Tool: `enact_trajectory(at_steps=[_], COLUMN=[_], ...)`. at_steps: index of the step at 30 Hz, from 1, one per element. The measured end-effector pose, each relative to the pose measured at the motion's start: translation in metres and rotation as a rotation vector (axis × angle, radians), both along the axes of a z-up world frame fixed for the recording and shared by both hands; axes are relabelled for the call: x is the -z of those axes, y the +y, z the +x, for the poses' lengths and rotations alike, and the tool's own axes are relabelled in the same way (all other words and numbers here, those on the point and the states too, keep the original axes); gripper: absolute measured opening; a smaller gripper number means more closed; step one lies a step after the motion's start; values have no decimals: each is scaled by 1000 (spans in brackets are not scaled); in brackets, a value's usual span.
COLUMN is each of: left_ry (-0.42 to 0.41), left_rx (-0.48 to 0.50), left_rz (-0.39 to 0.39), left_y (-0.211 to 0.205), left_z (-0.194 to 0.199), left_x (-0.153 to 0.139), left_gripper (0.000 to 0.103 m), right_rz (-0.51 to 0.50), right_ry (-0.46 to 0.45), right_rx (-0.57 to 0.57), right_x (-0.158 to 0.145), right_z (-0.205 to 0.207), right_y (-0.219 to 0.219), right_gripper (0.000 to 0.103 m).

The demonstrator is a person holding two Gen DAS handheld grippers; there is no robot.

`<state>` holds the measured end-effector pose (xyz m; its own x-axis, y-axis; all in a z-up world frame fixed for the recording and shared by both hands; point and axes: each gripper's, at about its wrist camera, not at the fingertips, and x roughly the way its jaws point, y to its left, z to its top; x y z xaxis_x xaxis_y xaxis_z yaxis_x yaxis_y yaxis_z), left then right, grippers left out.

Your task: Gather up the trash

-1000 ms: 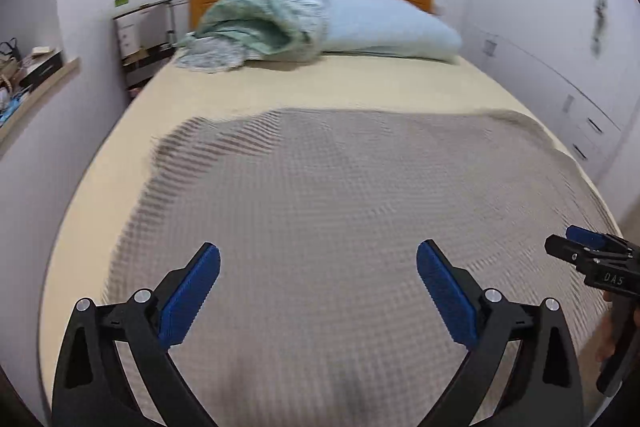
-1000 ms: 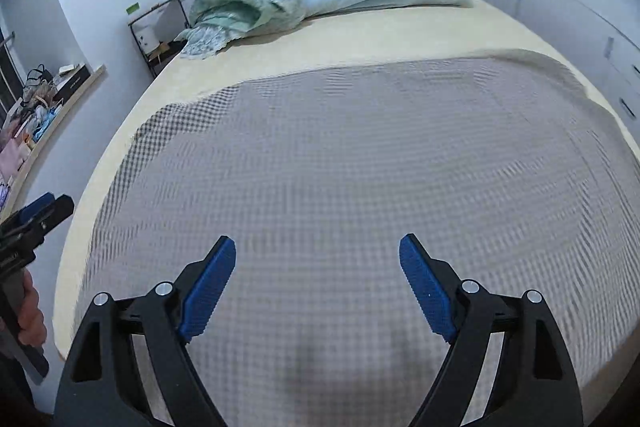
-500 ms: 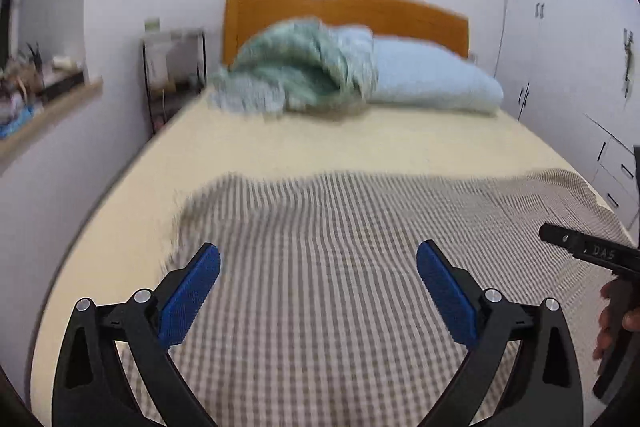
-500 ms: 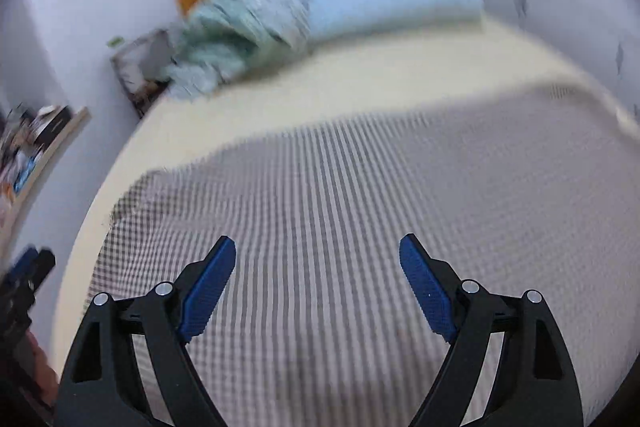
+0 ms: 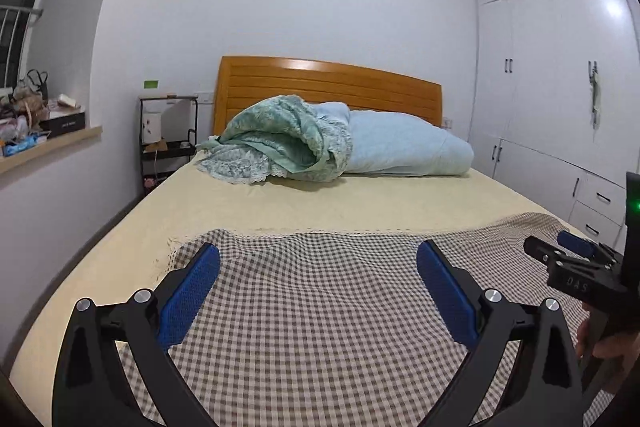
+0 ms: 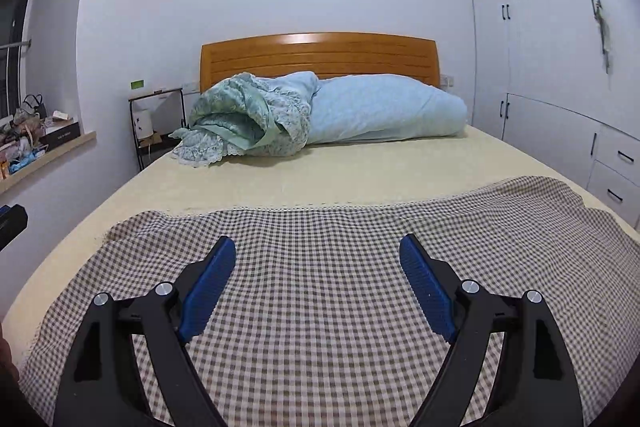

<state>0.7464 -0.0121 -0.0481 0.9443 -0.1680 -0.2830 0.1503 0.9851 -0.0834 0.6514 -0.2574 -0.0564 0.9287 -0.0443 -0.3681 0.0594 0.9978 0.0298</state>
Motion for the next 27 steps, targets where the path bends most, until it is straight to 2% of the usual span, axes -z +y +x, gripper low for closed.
enact_trajectory(at_steps=[8, 15, 17, 23, 25, 27], left_ry=[-40, -64, -60, -74, -86, -96], left_rx=[29, 39, 18, 16, 24, 29], left_rz=[-25, -11, 12, 1, -2, -5], left_y=[-4, -5, -7, -3, -3, -4], left_z=[-81, -166, -187, -261, -286, -313], left_x=[-22, -37, -39, -50, -54, -56], left_gripper=[96, 96, 96, 96, 96, 96], right_rz=[12, -7, -40, -146, -162, -169], right_ry=[-5, -24, -18, -23, -11, -11], right_rx=[2, -5, -17, -45, -34, -19], right_x=[-11, -26, -28, -26, -24, -22], right_z=[-68, -139, -161, -225, -241, -257], right_y=[-7, -16, -14, -8, -7, -6], right_gripper=[80, 80, 80, 80, 88, 89])
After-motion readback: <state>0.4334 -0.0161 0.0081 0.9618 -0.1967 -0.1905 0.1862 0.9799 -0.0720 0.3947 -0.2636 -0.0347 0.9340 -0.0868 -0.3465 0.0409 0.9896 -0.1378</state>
